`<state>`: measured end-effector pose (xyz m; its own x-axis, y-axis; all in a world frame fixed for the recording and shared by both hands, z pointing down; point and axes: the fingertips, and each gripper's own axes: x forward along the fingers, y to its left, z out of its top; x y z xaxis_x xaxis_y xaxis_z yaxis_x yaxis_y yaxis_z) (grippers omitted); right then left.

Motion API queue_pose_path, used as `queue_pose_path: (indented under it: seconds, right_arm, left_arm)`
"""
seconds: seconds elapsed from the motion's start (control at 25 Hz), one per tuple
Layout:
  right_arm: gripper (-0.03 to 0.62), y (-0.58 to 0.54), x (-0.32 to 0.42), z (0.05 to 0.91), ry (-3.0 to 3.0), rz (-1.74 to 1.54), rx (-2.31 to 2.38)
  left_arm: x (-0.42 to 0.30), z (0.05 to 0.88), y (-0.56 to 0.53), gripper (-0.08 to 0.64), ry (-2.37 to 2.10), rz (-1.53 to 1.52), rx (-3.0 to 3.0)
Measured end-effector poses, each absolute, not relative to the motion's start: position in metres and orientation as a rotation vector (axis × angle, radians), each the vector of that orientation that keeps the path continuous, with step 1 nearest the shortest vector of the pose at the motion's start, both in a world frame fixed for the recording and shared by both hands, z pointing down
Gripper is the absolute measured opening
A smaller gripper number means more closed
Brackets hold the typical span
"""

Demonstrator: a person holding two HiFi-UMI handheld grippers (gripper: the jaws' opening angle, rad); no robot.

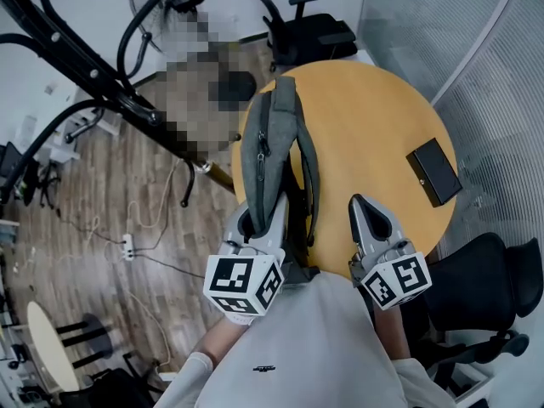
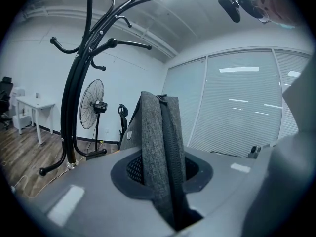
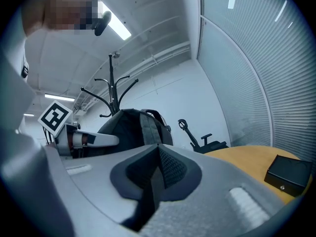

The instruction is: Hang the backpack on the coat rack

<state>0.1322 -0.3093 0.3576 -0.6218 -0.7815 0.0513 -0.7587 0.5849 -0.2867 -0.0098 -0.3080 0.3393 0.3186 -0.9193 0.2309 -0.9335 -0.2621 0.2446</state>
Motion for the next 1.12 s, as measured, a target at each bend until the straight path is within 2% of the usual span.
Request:
queue_pose_path:
  seconds: [1.12]
  right_arm:
    - [0.0, -0.293, 0.112, 0.351, 2.75, -0.418, -1.306]
  left_arm:
    - [-0.042, 0.237, -0.35, 0.109, -1.82, -0.252, 2.362]
